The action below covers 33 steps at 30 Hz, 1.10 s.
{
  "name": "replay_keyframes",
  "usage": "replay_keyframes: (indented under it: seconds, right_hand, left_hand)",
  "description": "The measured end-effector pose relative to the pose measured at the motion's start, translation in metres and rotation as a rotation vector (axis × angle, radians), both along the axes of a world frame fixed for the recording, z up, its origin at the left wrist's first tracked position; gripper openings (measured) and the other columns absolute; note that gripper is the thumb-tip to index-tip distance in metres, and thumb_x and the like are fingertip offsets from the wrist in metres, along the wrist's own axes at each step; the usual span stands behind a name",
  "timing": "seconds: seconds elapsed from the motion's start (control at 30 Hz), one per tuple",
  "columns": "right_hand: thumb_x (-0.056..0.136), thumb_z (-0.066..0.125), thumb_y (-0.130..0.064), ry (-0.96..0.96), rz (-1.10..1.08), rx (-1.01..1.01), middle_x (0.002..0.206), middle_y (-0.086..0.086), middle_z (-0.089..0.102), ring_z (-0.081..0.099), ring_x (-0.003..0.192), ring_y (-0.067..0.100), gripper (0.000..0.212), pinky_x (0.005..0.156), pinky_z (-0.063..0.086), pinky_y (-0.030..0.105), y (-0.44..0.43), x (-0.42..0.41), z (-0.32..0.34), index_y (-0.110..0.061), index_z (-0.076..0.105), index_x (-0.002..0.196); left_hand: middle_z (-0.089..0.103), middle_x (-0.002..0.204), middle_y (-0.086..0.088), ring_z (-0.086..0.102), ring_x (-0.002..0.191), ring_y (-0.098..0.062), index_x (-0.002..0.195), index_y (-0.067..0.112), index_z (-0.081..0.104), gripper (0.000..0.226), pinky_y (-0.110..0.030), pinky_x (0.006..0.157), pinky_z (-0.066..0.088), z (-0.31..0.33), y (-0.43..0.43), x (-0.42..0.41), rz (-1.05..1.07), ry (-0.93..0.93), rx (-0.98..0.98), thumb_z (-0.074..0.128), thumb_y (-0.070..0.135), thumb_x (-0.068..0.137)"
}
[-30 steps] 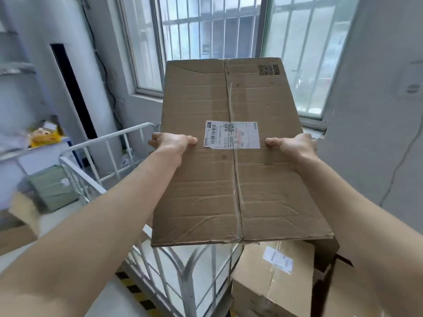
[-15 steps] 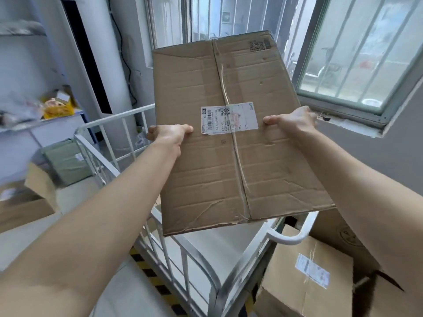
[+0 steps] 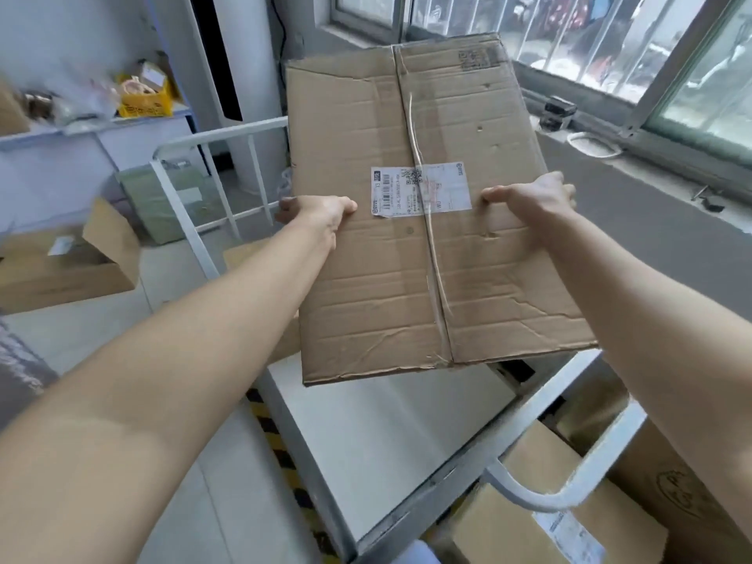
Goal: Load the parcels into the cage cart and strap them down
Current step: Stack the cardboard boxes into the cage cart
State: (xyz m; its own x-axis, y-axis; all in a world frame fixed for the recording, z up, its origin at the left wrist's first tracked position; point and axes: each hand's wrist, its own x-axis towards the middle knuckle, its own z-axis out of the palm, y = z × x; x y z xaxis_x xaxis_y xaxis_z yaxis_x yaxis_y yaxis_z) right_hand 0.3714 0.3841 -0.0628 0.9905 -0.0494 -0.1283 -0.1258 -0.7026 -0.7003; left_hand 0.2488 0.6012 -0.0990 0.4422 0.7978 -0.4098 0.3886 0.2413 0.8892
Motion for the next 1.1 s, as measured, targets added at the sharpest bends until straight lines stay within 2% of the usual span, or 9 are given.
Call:
replay_keyframes:
  seconds: [0.07,0.17,0.27,0.5,0.6,0.7,0.8,0.93,1.1]
  right_hand:
    - [0.067,0.079,-0.054,0.041,0.015,-0.023,0.148,0.014,0.029,0.029,0.138,0.031,0.105,0.114,0.026,0.042,0.005,0.031,-0.02,-0.006,0.026,0.144]
    - [0.066,0.079,-0.055,0.099,0.04,-0.081,0.148,0.014,0.03,0.031,0.138,0.031,0.106,0.113,0.027,0.042,0.013,0.076,-0.059,-0.006,0.027,0.144]
    - [0.065,0.078,-0.056,0.164,0.066,-0.135,0.147,0.015,0.031,0.031,0.137,0.031,0.106,0.113,0.028,0.044,0.021,0.112,-0.109,-0.006,0.027,0.143]
    - [0.062,0.079,-0.057,0.292,0.102,-0.272,0.145,0.014,0.034,0.032,0.136,0.031,0.104,0.111,0.029,0.046,0.03,0.162,-0.231,-0.008,0.031,0.141]
    - [0.063,0.078,-0.057,0.34,0.134,-0.316,0.144,0.013,0.034,0.032,0.135,0.031,0.102,0.11,0.03,0.046,0.036,0.171,-0.28,-0.008,0.031,0.14]
    - [0.064,0.077,-0.057,0.378,0.169,-0.351,0.144,0.013,0.034,0.032,0.135,0.032,0.101,0.109,0.031,0.047,0.039,0.175,-0.326,-0.008,0.031,0.139]
    - [0.065,0.078,-0.056,0.416,0.193,-0.387,0.145,0.014,0.032,0.031,0.135,0.033,0.102,0.109,0.031,0.049,0.042,0.176,-0.367,-0.007,0.029,0.14]
    - [0.065,0.078,-0.055,0.446,0.222,-0.436,0.145,0.015,0.032,0.03,0.135,0.034,0.103,0.11,0.03,0.05,0.047,0.174,-0.411,-0.006,0.029,0.141]
    - [0.064,0.08,-0.055,0.479,0.246,-0.453,0.146,0.015,0.031,0.031,0.135,0.034,0.106,0.109,0.031,0.051,0.053,0.175,-0.456,-0.007,0.027,0.142]
  left_hand:
    - [0.018,0.156,-0.011,0.025,0.142,-0.027,0.151,0.008,0.009,0.114,-0.039,0.115,0.026,-0.021,0.0,0.027,-0.049,0.043,-0.045,0.079,0.036,0.065]
    - [0.016,0.155,-0.011,0.021,0.142,-0.023,0.149,0.002,0.009,0.105,-0.032,0.116,0.021,-0.057,-0.002,0.059,0.025,0.168,-0.009,0.076,0.033,0.076]
    - [0.023,0.15,-0.009,0.03,0.136,-0.018,0.145,0.0,0.015,0.099,-0.025,0.108,0.026,-0.101,-0.005,0.087,0.055,0.233,-0.031,0.078,0.03,0.075]
    - [0.029,0.143,-0.008,0.034,0.131,-0.018,0.138,0.0,0.026,0.09,-0.024,0.104,0.03,-0.22,-0.006,0.117,0.125,0.38,-0.127,0.08,0.028,0.071]
    - [0.031,0.139,-0.007,0.039,0.129,-0.022,0.137,0.002,0.028,0.094,-0.028,0.102,0.038,-0.271,-0.002,0.119,0.15,0.425,-0.194,0.082,0.029,0.065]
    - [0.031,0.142,-0.008,0.036,0.129,-0.02,0.136,0.002,0.029,0.089,-0.028,0.102,0.035,-0.316,-0.002,0.115,0.161,0.489,-0.184,0.082,0.028,0.069]
    - [0.024,0.149,-0.01,0.034,0.134,-0.021,0.143,0.001,0.021,0.102,-0.032,0.109,0.034,-0.358,-0.002,0.11,0.152,0.494,-0.235,0.084,0.026,0.067]
    - [0.028,0.149,-0.011,0.04,0.132,-0.025,0.145,0.005,0.018,0.114,-0.043,0.106,0.038,-0.406,0.001,0.102,0.174,0.529,-0.317,0.088,0.027,0.059]
    - [0.036,0.143,-0.009,0.044,0.126,-0.026,0.14,0.008,0.025,0.104,-0.045,0.105,0.037,-0.444,0.004,0.096,0.201,0.571,-0.337,0.087,0.029,0.06]
